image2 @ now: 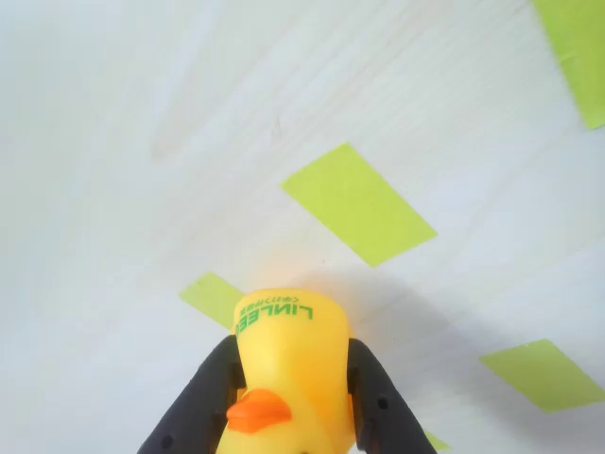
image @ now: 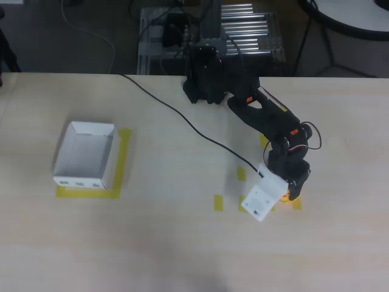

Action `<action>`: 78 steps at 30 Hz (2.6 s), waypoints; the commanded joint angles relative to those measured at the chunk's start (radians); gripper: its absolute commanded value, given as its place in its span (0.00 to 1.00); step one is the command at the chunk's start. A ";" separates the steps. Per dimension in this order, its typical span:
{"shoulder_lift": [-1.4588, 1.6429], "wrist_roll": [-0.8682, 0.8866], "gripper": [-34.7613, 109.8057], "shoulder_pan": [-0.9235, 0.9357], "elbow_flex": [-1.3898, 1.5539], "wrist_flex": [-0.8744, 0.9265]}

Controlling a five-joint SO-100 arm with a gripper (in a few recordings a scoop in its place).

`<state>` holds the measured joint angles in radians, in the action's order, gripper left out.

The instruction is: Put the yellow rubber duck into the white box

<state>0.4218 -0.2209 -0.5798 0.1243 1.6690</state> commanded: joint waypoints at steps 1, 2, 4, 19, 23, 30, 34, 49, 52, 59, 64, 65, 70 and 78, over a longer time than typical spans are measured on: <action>0.400 0.067 0.24 0.103 -0.072 -0.029; 0.491 0.075 0.24 0.135 -0.043 -0.031; 0.670 0.087 0.24 0.213 0.017 -0.031; 1.391 0.083 0.24 1.232 0.761 -0.344; 1.390 0.097 0.24 1.417 0.992 -0.528; 1.215 0.025 0.24 1.575 1.269 -0.922; 1.062 -0.055 0.24 1.618 1.327 -1.028; 1.002 -0.296 0.24 1.560 1.523 -1.155; 0.992 -0.296 0.24 1.532 1.531 -1.147; 0.991 -0.284 0.24 1.473 1.568 -1.147; 1.002 -0.273 0.32 1.462 1.583 -1.157; 1.005 -0.276 0.34 1.459 1.586 -1.164; 1.012 -0.270 0.39 1.456 1.586 -1.177; 1.012 -0.272 0.43 1.457 1.614 -1.212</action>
<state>1.3744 -0.4955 0.8836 1.7303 0.4893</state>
